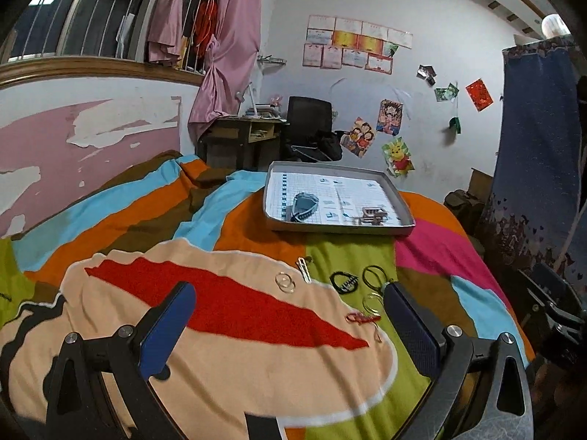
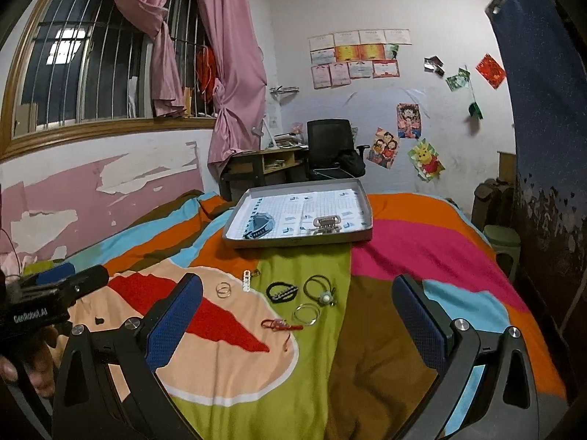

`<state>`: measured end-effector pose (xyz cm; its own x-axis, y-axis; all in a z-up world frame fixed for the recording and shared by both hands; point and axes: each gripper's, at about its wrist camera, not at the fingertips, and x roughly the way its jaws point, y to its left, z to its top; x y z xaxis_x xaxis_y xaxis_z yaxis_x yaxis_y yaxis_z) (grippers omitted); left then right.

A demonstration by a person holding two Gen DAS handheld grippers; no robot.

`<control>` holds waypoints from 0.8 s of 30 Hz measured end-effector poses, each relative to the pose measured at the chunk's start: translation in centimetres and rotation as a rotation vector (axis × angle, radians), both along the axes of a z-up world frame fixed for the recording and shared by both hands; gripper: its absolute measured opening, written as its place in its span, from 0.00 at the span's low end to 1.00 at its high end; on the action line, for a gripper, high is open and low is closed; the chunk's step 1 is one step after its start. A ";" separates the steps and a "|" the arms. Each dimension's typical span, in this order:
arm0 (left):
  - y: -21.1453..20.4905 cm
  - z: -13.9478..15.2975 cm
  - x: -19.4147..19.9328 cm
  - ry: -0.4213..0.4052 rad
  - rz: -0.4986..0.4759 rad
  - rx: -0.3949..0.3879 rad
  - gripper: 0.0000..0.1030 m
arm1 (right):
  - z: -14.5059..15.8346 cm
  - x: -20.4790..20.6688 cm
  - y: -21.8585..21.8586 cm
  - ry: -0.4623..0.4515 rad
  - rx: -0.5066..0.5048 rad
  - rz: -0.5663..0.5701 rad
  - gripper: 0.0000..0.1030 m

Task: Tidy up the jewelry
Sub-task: 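Grasp a silver hoop earring with the left tool while the right tool grasps the red beaded bracelet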

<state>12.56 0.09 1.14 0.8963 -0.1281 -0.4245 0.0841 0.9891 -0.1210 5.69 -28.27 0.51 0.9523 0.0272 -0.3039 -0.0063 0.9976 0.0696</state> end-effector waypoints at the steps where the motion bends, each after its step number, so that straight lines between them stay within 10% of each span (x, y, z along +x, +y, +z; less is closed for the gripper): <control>1: 0.0 0.0 0.8 0.007 0.003 0.002 1.00 | 0.2 0.5 0.0 0.000 -0.009 0.000 0.99; 17: 0.9 -5.6 16.0 0.096 -0.020 0.001 1.00 | -2.8 14.3 0.0 0.057 0.066 -0.082 0.99; 24: 0.7 -9.7 19.9 0.241 -0.103 0.002 1.00 | -9.1 17.9 1.2 0.281 0.034 -0.120 0.99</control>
<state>32.46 0.82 -8.61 0.7514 -0.2130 -0.6245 0.1537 0.9769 -0.1482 23.57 -27.08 -8.60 0.8282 -0.0661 -0.5565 0.1359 0.9871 0.0850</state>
